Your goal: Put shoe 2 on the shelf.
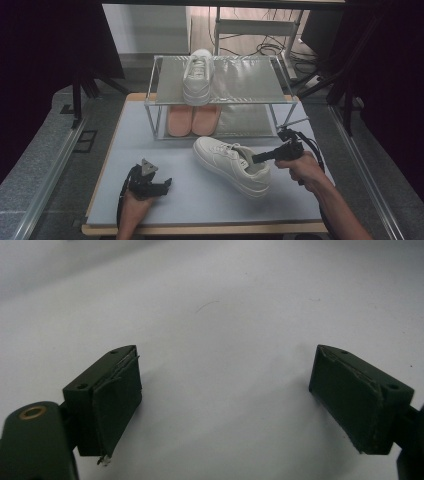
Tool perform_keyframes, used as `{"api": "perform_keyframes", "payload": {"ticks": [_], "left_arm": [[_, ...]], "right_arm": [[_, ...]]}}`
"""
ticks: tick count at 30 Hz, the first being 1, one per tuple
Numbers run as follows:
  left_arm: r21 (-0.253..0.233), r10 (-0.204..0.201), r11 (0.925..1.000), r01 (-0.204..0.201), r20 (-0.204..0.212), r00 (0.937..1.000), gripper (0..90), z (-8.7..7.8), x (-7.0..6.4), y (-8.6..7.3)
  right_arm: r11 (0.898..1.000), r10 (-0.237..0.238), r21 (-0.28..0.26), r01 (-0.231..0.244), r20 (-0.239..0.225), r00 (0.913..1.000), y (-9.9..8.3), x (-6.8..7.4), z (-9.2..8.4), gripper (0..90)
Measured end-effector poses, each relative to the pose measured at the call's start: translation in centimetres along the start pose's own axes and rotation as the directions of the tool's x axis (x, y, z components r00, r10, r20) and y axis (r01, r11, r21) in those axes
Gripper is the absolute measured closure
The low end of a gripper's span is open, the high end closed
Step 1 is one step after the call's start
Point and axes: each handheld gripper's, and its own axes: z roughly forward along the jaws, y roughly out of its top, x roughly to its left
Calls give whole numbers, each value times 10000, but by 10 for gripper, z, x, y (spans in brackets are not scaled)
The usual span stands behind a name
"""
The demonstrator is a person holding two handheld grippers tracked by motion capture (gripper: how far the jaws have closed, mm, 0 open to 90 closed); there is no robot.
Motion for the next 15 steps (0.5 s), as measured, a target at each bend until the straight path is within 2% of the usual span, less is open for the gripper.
{"api": "perform_keyframes", "payload": {"ticks": [15], "left_arm": [[5, 106, 9999, -106, -65, 9999, 135, 0, 0, 0]], "right_arm": [[9957, 188, -899, -239, -565, 9982, 8, 15, -37, 804]]}}
